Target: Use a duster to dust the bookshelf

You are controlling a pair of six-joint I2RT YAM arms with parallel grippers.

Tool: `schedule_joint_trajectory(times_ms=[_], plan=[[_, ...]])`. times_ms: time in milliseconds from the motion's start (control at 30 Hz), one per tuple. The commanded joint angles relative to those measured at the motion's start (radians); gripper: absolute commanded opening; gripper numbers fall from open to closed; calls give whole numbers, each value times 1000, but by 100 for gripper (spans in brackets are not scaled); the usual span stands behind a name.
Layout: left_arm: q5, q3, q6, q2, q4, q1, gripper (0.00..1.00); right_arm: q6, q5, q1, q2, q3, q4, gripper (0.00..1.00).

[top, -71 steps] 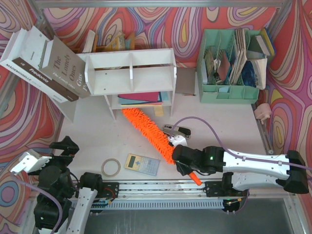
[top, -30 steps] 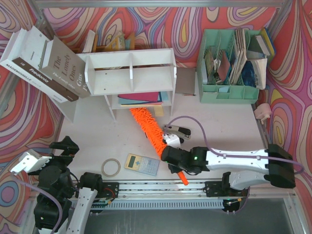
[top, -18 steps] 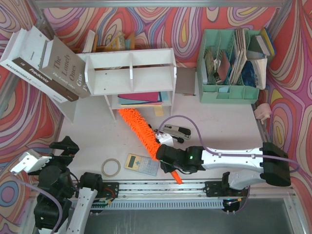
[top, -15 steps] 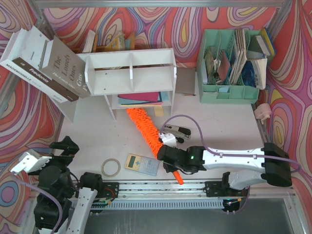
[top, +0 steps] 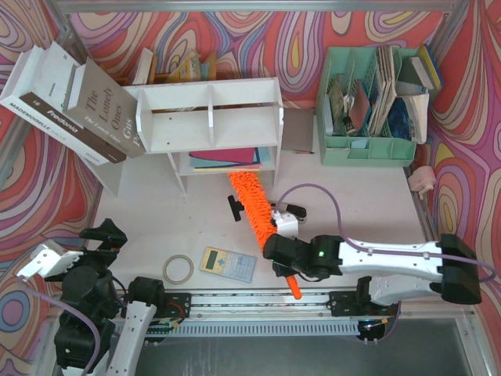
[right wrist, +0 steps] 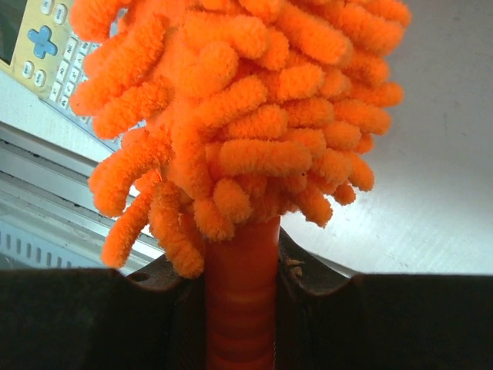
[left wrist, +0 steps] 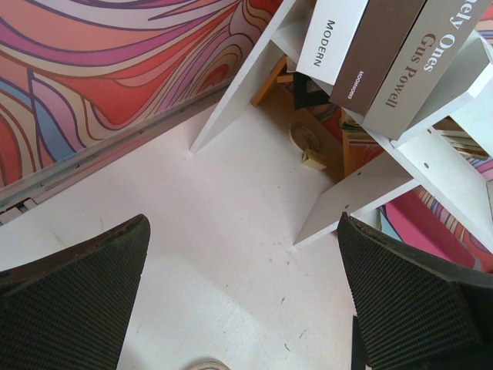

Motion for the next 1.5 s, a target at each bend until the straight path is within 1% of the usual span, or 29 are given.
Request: schedule_joint_trajectory(times_ms=[0,133,233,400,600,700,800,933,1067,1200,1333,1467], plan=[[1,-9,17,-11,13,7,98,-78,-11,3,102,78,142,0],[-3,-9,16,-9,11,7,98,-86,-7,16,117,91,169,0],[-3,-10,16,-11,12,7,98,-51,38,16,77,73,122,0],[0,-10,16,-10,12,7,99,130,131,16,12,36,-68,0],[1,-10,17,-9,13,7,99,300,155,16,-28,-19,-195,0],[1,-10,16,-13,11,7,99,334,160,16,-23,-24,-209,0],[1,-10,16,-10,11,6,98,320,150,17,-5,-25,-179,0],[1,-10,16,-11,14,7,98,257,114,15,50,-3,-126,0],[3,-10,18,-8,13,7,99,228,126,15,87,56,-153,0],[3,-11,17,-8,15,7,99,226,212,15,33,114,-225,0],[3,-11,19,-7,17,7,99,204,277,14,-63,138,-242,0],[3,-13,19,-4,20,7,98,201,277,15,-103,125,-237,0]])
